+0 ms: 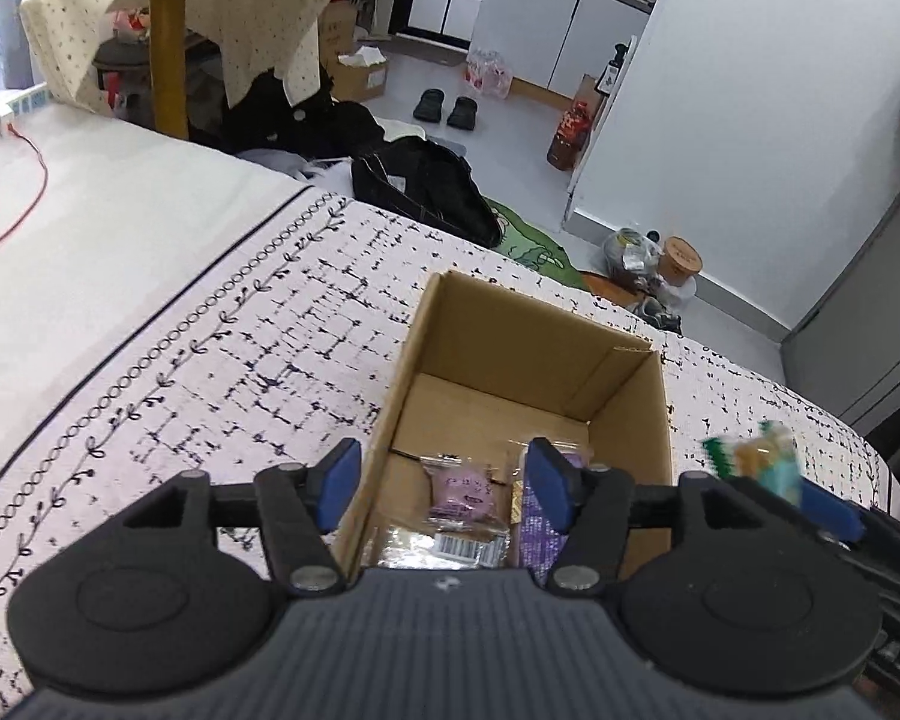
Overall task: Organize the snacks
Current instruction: 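Carry the pink packet and cake over the box and open both tools, then move both tools back over the remaining orange and green snacks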
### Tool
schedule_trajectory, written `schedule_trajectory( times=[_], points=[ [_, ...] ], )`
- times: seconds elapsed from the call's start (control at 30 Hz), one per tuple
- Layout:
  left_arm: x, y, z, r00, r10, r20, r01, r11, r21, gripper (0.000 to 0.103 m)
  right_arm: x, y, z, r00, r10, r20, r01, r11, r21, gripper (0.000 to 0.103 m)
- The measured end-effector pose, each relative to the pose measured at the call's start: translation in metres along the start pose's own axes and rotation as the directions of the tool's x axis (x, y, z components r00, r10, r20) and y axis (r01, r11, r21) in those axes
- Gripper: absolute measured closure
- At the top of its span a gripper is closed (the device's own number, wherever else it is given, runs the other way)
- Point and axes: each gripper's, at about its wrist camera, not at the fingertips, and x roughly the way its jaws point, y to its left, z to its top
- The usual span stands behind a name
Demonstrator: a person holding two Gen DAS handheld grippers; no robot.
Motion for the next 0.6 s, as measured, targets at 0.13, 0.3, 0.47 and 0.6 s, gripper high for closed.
schedule_trajectory(
  times=[0.13,0.3,0.47,0.6],
  points=[
    [-0.007,0.005,-0.001,1.000,0.014,0.012,-0.013,1.000,-0.007,0.037,0.007,0.008,0.000,0.999,0.028,-0.019,-0.028,0.999,-0.018,0.049],
    [-0.012,0.010,-0.002,0.999,0.033,0.022,-0.033,0.999,-0.012,0.034,0.013,0.016,-0.004,0.997,0.047,-0.056,-0.050,0.998,-0.045,0.044],
    [-0.013,0.009,-0.003,0.999,0.038,0.023,-0.038,0.999,-0.010,0.033,0.000,0.011,-0.002,0.998,0.062,-0.033,-0.063,0.998,-0.021,0.041],
    [-0.011,0.006,-0.005,0.999,0.034,0.022,-0.034,0.999,-0.008,0.033,-0.011,-0.007,-0.001,0.999,0.028,-0.022,-0.028,0.999,0.026,0.041]
  ],
)
